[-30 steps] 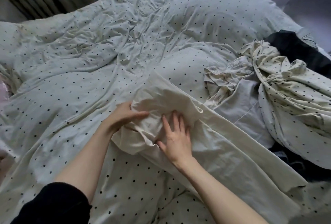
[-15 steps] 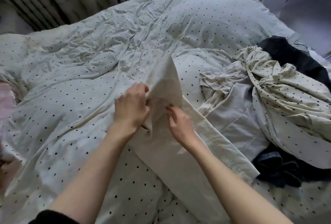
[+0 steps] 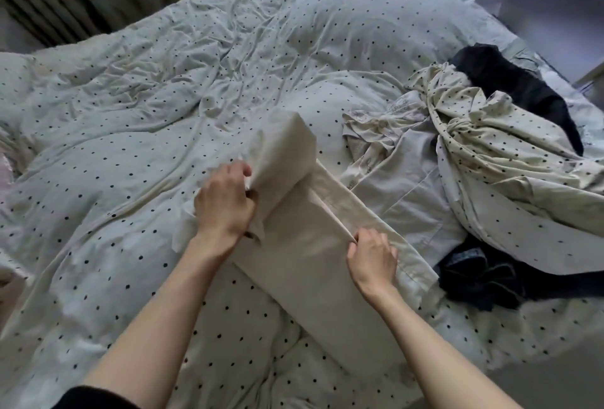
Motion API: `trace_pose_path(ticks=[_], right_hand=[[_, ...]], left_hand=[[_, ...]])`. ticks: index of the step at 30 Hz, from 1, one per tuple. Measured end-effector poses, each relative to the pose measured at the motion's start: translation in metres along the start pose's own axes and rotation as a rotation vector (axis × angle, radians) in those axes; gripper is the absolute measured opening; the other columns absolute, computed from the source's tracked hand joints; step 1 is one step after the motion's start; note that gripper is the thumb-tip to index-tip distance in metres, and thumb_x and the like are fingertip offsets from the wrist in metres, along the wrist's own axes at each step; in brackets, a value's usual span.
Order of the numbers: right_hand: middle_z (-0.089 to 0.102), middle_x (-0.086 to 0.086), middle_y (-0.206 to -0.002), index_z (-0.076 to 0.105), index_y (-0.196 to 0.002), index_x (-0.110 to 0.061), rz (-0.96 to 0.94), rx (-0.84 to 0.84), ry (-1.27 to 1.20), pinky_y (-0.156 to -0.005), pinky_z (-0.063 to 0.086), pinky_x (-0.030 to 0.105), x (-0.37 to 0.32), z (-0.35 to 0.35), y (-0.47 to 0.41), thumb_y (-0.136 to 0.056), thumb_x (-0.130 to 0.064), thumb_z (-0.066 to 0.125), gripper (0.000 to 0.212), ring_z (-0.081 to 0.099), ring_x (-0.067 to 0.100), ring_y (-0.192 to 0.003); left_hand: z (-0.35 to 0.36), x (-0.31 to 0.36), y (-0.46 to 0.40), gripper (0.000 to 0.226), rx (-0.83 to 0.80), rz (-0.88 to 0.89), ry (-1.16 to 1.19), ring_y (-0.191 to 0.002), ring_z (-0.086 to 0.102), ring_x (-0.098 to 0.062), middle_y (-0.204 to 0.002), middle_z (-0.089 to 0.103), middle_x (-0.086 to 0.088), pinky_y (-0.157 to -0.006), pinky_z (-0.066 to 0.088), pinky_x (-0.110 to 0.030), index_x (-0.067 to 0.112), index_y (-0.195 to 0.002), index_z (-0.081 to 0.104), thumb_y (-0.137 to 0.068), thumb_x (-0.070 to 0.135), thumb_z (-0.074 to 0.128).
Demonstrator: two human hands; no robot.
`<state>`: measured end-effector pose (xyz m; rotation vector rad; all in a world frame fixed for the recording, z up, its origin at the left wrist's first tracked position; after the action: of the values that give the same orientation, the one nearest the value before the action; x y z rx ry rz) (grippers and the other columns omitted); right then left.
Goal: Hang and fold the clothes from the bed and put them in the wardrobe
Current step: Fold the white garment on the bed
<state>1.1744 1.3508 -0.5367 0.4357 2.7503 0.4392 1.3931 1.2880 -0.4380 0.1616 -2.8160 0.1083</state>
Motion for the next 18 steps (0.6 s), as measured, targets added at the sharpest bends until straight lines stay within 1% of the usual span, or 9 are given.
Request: trace_pose_path(ticks=[3,6,8,10,11,13,14,16,18], right_hand=[[0.061,0.009,-0.11,0.054,-0.1,-0.012,-0.005,0.11,-0.193,-0.075,0.039,0.036,-0.005,-0.026,-0.009,-0.094,-0.02,0.044,0.014,0.056,0.032,-0.101],[0.066,0.014,-0.1,0.052,-0.097,-0.013,-0.032,0.223,-0.239,-0.065,0.032,0.034,-0.007,-0.053,-0.024,-0.094,-0.018,0.044,0.01,0.061,0.037,-0.09],[0.067,0.016,-0.102,0.053,-0.101,-0.012,0.01,0.197,-0.172,-0.067,0.035,0.035,-0.001,-0.062,-0.036,-0.094,-0.016,0.043,0.013,0.061,0.037,-0.093],[0.063,0.015,-0.113,0.052,-0.108,-0.011,0.09,0.087,-0.04,-0.079,0.04,0.036,0.011,-0.057,-0.043,-0.094,-0.014,0.041,0.019,0.059,0.034,-0.104],[0.061,0.013,-0.118,0.052,-0.111,-0.011,0.133,0.056,0.005,-0.086,0.039,0.037,0.018,-0.054,-0.043,-0.093,-0.014,0.041,0.021,0.055,0.031,-0.11],[0.056,0.01,-0.121,0.052,-0.114,-0.013,0.152,0.119,0.052,-0.091,0.035,0.039,0.022,-0.048,-0.037,-0.091,-0.018,0.048,0.024,0.049,0.029,-0.114],[0.055,0.011,-0.118,0.054,-0.114,-0.013,0.087,0.197,0.056,-0.089,0.036,0.042,0.016,-0.047,-0.035,-0.087,-0.019,0.057,0.028,0.049,0.03,-0.111],[0.061,0.013,-0.107,0.061,-0.108,-0.01,-0.157,0.34,0.032,-0.082,0.042,0.045,-0.011,-0.045,-0.033,-0.072,-0.016,0.076,0.039,0.057,0.032,-0.1],[0.064,0.011,-0.103,0.066,-0.103,-0.01,-0.358,0.404,0.008,-0.079,0.046,0.047,-0.044,-0.045,-0.038,-0.064,-0.014,0.081,0.042,0.062,0.031,-0.094]], left_hand=[[-0.023,-0.012,-0.028,0.034,0.051,-0.116,-0.016,-0.101,0.055,-0.041,-0.113,0.06,-0.019,-0.073,0.041,-0.042,0.01,-0.113,0.059,-0.08,0.006,0.053],[-0.039,-0.019,-0.051,0.024,0.06,-0.178,-0.023,-0.096,0.055,-0.044,-0.106,0.06,-0.021,-0.069,0.036,-0.039,0.008,-0.101,0.058,-0.079,0.008,0.051],[-0.043,-0.02,-0.058,0.019,0.054,-0.212,0.014,-0.095,0.055,-0.044,-0.102,0.061,-0.023,-0.069,0.037,-0.039,0.007,-0.095,0.058,-0.077,0.009,0.053],[-0.044,-0.023,-0.061,0.016,0.047,-0.266,0.079,-0.094,0.055,-0.043,-0.099,0.062,-0.023,-0.069,0.036,-0.037,0.007,-0.092,0.058,-0.076,0.01,0.054],[-0.044,-0.026,-0.06,0.015,0.046,-0.289,0.108,-0.094,0.055,-0.042,-0.098,0.062,-0.022,-0.069,0.035,-0.036,0.007,-0.091,0.058,-0.076,0.011,0.055],[-0.044,-0.03,-0.057,0.012,0.054,-0.297,0.154,-0.09,0.054,-0.041,-0.095,0.062,-0.022,-0.067,0.035,-0.035,0.007,-0.088,0.056,-0.077,0.011,0.055],[-0.044,-0.033,-0.057,0.009,0.056,-0.287,0.17,-0.086,0.053,-0.04,-0.092,0.061,-0.023,-0.066,0.034,-0.035,0.006,-0.085,0.054,-0.077,0.011,0.054],[-0.046,-0.038,-0.058,0.006,0.055,-0.279,0.191,-0.078,0.047,-0.035,-0.087,0.06,-0.021,-0.065,0.034,-0.036,0.006,-0.08,0.051,-0.078,0.011,0.053],[-0.048,-0.042,-0.06,0.007,0.049,-0.276,0.186,-0.076,0.045,-0.032,-0.086,0.061,-0.019,-0.064,0.034,-0.035,0.007,-0.082,0.053,-0.078,0.012,0.053]])
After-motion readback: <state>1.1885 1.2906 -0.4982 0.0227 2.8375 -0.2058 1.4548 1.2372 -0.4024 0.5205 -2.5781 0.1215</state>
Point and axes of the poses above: each hand's wrist, its own y-axis away from the middle knuckle, its own z-axis out of the palm, x = y × z, the point moved 3 cm from there along -y, towards the middle knuckle
